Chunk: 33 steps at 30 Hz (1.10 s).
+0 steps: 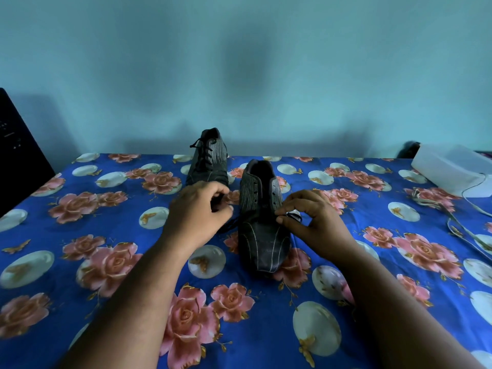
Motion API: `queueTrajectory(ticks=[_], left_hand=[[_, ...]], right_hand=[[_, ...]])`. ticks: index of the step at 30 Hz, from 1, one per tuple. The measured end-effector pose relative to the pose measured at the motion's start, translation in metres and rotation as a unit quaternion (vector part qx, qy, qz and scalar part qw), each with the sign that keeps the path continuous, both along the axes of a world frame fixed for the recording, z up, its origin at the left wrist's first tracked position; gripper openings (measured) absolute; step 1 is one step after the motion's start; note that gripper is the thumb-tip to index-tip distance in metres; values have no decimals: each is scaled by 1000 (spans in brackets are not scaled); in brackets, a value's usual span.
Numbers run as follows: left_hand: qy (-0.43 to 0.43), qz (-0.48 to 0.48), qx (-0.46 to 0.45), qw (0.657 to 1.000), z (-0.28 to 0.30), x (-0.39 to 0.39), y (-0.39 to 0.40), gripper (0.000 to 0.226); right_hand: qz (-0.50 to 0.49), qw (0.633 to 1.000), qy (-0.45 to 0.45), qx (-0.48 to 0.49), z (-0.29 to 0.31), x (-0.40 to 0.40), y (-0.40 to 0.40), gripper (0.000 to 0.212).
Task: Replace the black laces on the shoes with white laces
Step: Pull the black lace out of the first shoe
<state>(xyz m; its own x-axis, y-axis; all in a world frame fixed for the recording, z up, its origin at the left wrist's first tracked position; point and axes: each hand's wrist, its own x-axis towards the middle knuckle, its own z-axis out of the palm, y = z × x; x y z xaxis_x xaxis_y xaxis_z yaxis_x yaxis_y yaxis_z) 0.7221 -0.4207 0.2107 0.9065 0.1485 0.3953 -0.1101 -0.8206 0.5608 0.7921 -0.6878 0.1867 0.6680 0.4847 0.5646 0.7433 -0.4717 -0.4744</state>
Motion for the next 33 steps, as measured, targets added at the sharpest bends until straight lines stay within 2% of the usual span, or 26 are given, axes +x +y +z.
queueTrajectory(ticks=[3, 6, 8, 10, 14, 20, 25, 28, 31, 33], left_hand=[[30, -102, -15, 994, -2, 0, -9, 50], [89, -149, -27, 984, -6, 0, -15, 53], [136, -176, -66, 973, -6, -2, -17, 68], [165, -188, -86, 964, -4, -5, -18, 87], [185, -173, -107, 962, -10, -3, -18, 109], [168, -147, -38, 974, -22, 1, -18, 111], [148, -124, 0, 981, -24, 2, -19, 106], [146, -111, 41, 982, -23, 2, -20, 107], [152, -96, 85, 980, -23, 3, -23, 109], [160, -87, 98, 978, -22, 3, -25, 110]], right_hand=[[16, 1000, -7, -11, 0, -2, 3, 19], [31, 999, 8, -23, 0, -4, 6, 27], [38, 999, 14, -21, 0, -5, 7, 25], [44, 999, 27, -9, -1, -5, 9, 18], [57, 997, 57, 16, -1, -7, 13, 7], [100, 972, 208, 32, 4, -11, 11, 13], [142, 947, 272, 98, 8, -13, 5, 10], [178, 907, 344, 169, 10, -16, 4, 14], [195, 862, 398, 247, 13, -16, 1, 34], [185, 848, 416, 272, 16, -18, 0, 23]])
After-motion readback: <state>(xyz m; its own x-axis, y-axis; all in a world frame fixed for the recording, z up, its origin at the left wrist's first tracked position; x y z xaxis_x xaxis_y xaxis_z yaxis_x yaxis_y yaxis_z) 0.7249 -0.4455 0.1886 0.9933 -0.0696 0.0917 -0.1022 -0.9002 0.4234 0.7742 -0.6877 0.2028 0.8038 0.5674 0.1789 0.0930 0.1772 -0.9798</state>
